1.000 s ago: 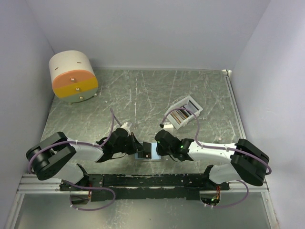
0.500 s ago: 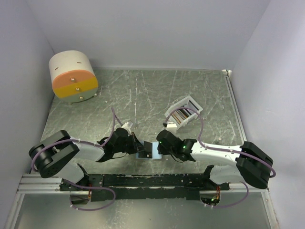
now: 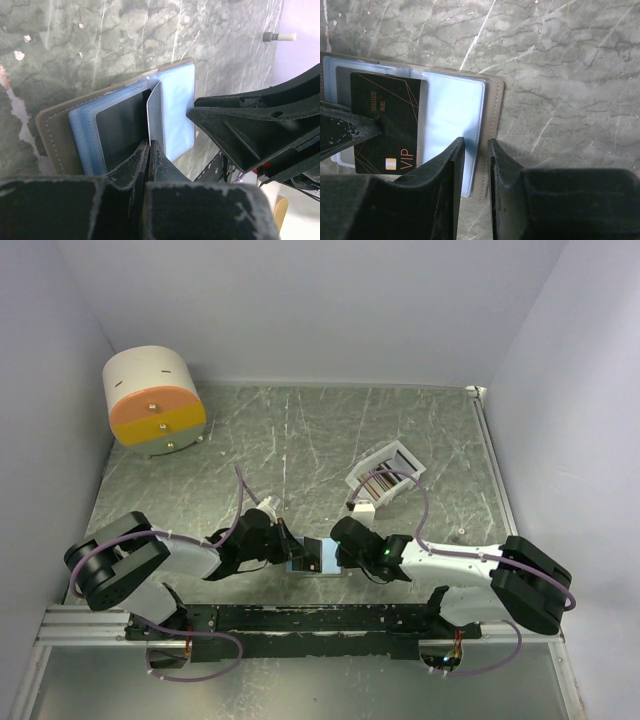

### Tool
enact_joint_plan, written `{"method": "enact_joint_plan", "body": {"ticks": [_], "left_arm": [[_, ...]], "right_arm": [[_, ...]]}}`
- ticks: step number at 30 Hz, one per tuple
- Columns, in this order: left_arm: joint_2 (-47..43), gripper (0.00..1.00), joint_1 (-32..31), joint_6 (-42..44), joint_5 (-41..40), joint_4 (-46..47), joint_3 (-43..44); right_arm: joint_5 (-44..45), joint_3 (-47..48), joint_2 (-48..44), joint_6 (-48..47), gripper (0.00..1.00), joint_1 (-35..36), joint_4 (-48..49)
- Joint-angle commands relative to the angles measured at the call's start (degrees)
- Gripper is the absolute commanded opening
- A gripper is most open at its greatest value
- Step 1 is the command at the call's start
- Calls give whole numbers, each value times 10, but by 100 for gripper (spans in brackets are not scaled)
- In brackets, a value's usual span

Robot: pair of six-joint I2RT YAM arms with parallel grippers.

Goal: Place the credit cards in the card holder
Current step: Insert the credit card into the card holder.

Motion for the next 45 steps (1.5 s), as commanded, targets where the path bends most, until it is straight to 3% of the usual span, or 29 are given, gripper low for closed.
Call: {"method": "enact_joint_plan", "body": {"ticks": [1,5,17,22,26,27,33,40,45], "left_arm": [[13,7,-16,4,0,-33,6],[23,7,-21,-13,6,1,-5],[24,7,-27,-27,-68,-17,-4],[24,7,-36,-26,-64,-11,-2],[29,17,-60,-37,-74,-10,1],[26,23,-62,-39,-77,-26,4],[-39,38,-63,-19,-123,-168,41],[-74,45,-65,-23,-142,-237,59],[-76,45,-70,-16,-138,-227,58]], "right_arm": [[-3,-19,-1,16,23,2,11],[-3,-27,-5,18,22,2,16],[-7,-39,-23,26,19,3,22],[-8,-43,-25,29,19,2,24],[-7,-41,-23,29,19,2,26],[-7,-40,-23,29,19,2,24],[-6,-44,-30,31,18,2,23],[-29,-56,-24,29,18,3,59],[-36,-61,-26,35,18,3,65]]}}
